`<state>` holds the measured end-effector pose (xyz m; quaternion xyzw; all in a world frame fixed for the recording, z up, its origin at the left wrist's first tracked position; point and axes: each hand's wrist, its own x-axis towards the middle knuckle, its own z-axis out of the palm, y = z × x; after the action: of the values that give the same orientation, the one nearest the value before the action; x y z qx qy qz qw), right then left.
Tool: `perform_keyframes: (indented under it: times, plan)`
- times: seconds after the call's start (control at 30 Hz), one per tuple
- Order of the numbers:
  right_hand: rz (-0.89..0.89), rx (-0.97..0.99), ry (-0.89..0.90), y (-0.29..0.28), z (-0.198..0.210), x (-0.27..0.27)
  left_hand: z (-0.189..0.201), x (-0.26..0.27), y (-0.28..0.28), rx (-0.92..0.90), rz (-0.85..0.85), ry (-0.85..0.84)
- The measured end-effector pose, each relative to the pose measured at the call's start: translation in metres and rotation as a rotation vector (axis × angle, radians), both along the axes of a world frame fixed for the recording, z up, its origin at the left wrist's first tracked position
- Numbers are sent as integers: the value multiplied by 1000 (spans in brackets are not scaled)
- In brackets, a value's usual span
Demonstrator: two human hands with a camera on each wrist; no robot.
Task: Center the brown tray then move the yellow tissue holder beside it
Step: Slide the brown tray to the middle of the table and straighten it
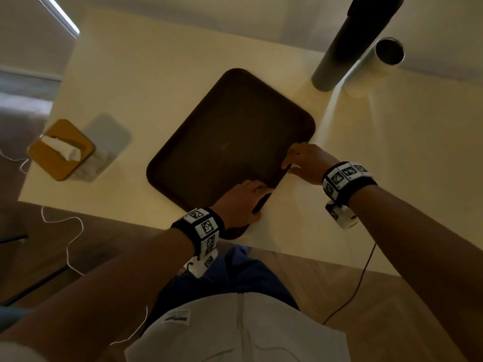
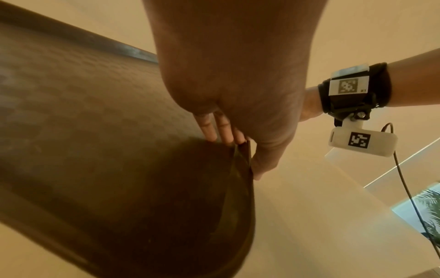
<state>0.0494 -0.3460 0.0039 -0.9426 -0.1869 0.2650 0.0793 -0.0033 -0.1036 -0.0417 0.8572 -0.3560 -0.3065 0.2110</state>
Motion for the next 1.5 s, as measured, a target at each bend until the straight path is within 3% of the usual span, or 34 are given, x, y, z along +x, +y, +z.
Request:
perform_keyframes:
  times: [0.3, 0.53, 0.7, 0.83, 0.93, 1.07, 1.3, 1.5]
  plan:
    - [-67, 110, -25, 25, -18, -35, 10, 18, 60, 5, -104, -47]
    - [-144, 142, -71, 96, -29, -67, 15, 52, 132, 65, -240, -88]
    - [-265, 182, -48, 128, -33, -79, 14, 70, 161, 62, -204, -48]
    - [-469, 140, -82, 132, -26, -85, 16, 84, 190, 31, -54, -117]
    - [-732, 7, -134, 113, -22, -96, 16, 77, 207, 57, 192, -244]
    - [-959, -108, -48, 90, -25, -109, 13, 60, 224, 149, 416, -282]
    - [-1049, -81, 3, 89, -27, -109, 16, 57, 229, 219, 620, -133]
    - [-1080, -54, -3, 100, -27, -100, 18, 78, 231, 240, 634, -66]
